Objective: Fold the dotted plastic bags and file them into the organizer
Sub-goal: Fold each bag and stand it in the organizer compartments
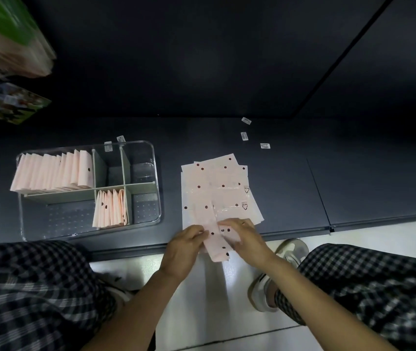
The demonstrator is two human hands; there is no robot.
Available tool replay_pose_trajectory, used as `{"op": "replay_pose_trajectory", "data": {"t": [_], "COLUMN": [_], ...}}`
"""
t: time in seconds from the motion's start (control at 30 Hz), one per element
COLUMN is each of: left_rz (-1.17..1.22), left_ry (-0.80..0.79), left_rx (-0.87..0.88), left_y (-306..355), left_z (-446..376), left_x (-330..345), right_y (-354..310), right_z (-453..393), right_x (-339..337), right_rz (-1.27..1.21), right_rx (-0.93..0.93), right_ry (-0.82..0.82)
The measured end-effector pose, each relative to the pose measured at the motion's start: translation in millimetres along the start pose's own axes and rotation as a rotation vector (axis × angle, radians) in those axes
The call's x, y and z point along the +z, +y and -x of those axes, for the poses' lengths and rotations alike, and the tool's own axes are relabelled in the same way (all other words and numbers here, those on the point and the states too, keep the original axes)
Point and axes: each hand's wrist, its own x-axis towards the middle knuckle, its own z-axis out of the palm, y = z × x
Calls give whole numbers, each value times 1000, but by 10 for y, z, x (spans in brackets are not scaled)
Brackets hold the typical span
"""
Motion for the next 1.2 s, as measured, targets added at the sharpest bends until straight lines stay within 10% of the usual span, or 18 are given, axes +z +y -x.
{"op": "replay_pose_trajectory", "data": {"t": [0.13,0.4,0.7,0.93,1.2], "left_rz": [96,177,94,-109,-387], "left_ry": [35,125,144,119,-363], "left_rx": [-31,-267,-563,84,-37], "left_y": [31,26,97,287,170], "left_z": [7,-68,-236,-145,-24], "left_x": [-14,-14,-47,-154,37], "right_y": [4,-124,-265,-313,-318], "right_z": [-115,-318,-464,-501,-506], "right_x": [90,74,80,39,29], "right_rz": [177,-267,-54,-36,-133], "right_rx": [-221,128,349,407,413], "right_ry": [-127,22,39,10,-12]}}
